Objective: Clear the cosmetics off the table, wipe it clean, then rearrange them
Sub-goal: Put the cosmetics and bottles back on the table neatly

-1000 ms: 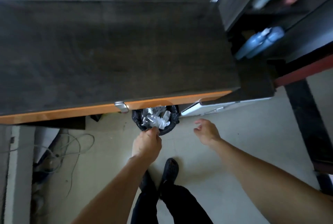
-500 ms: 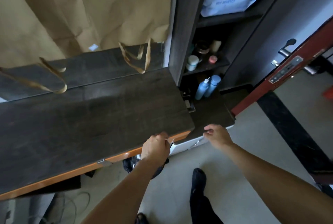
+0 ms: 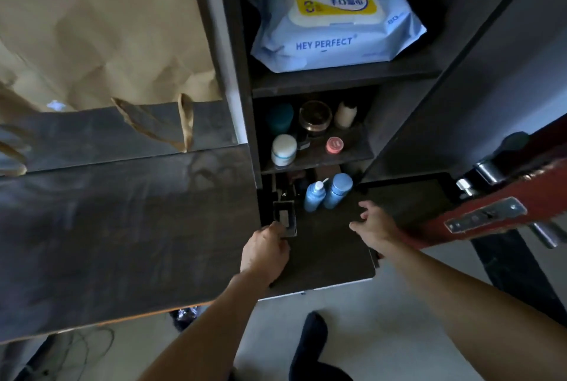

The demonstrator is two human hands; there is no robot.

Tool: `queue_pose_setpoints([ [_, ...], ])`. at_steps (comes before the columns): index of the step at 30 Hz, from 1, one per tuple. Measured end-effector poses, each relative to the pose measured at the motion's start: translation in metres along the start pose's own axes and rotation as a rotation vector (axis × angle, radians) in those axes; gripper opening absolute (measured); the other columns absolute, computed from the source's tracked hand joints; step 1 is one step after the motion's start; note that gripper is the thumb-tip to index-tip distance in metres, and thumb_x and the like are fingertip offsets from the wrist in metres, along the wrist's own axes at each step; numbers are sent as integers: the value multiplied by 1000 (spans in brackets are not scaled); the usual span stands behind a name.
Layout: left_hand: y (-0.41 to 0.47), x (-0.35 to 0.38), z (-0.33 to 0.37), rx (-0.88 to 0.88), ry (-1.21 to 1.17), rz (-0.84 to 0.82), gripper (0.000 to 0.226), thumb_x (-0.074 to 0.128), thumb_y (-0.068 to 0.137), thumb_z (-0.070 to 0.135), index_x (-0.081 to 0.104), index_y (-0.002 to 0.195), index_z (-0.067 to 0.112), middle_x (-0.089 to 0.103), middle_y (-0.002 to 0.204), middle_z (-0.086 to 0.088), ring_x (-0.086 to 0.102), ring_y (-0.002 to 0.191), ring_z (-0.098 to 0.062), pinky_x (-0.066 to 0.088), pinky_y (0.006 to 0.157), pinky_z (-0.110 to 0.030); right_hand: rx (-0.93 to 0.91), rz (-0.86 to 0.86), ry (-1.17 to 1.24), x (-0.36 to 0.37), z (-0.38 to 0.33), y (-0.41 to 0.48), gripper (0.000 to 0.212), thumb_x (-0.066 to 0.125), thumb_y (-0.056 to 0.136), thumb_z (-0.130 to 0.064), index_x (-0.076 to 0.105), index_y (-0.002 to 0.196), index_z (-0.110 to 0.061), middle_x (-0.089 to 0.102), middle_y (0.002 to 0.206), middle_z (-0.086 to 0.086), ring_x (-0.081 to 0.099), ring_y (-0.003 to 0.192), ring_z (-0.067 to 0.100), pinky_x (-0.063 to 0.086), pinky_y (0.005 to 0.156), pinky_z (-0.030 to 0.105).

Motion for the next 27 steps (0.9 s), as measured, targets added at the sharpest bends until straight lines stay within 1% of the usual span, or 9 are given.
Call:
queue_pose_setpoints([
  [4,35,24,10,-38,18,-16,26,53,81,18,59,106,15,66,104,-8,60,99,-33,47,74,-36,-47,-26,19,6,2,52,90,82,68,-21,31,142,-24,53,133,12,56,115,29,49,94,48],
  [7,67,43,11,-50,52,-62,37,57,80,20,54,117,20,60,113,-7,58,105,-31,47,79,-36,-160,4,59,16,4,77,102,85,62,-18,26,144,-25,46,141,9,47,126,29,42,102,48],
  [9,86,53,14,-38,68,-67,50,61,81,22,47,129,22,54,121,-5,56,110,-29,48,82,-37,-265,16,99,21,3,87,98,85,62,-13,31,143,-21,45,142,7,43,129,26,37,106,42],
  [11,103,62,18,-25,79,-71,61,64,80,22,39,136,23,49,129,-6,55,113,-30,49,84,-38,-338,14,129,26,2,94,91,84,63,-12,37,140,-17,49,137,6,45,127,24,37,103,35],
  [16,136,76,30,48,118,-98,70,68,76,19,33,136,23,45,124,-8,54,112,-33,47,78,-40,-292,89,171,34,5,96,72,83,64,-29,50,125,-12,62,116,8,58,107,25,46,86,35],
  [18,143,81,34,67,97,-102,67,70,75,19,38,133,24,46,123,-7,54,112,-32,45,77,-39,-267,134,253,33,9,95,64,84,62,-24,53,116,-12,63,109,6,59,98,22,47,81,34],
  [22,151,85,39,107,15,-45,46,71,74,21,50,114,18,56,115,-8,58,102,-35,44,74,-37,-224,191,312,29,14,91,59,85,61,-19,54,111,-14,62,101,1,60,93,21,49,80,35],
  [24,147,84,38,115,-34,-23,41,72,73,18,51,107,14,63,108,-9,61,96,-36,45,73,-36,-225,202,300,28,16,88,58,85,61,-17,55,111,-14,60,99,-1,60,92,22,49,80,35],
  [27,129,75,33,104,-131,48,35,74,73,18,49,97,13,66,100,-8,63,89,-33,48,69,-36,-221,197,300,24,18,79,58,84,61,-16,54,110,-15,59,99,0,60,94,25,52,82,42],
])
Point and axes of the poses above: each hand's wrist, its own y-axis towards the middle knuckle, its own x-axis out of the palm, z = x × y, the point moved 1 cm from there along y, towards the middle knuckle
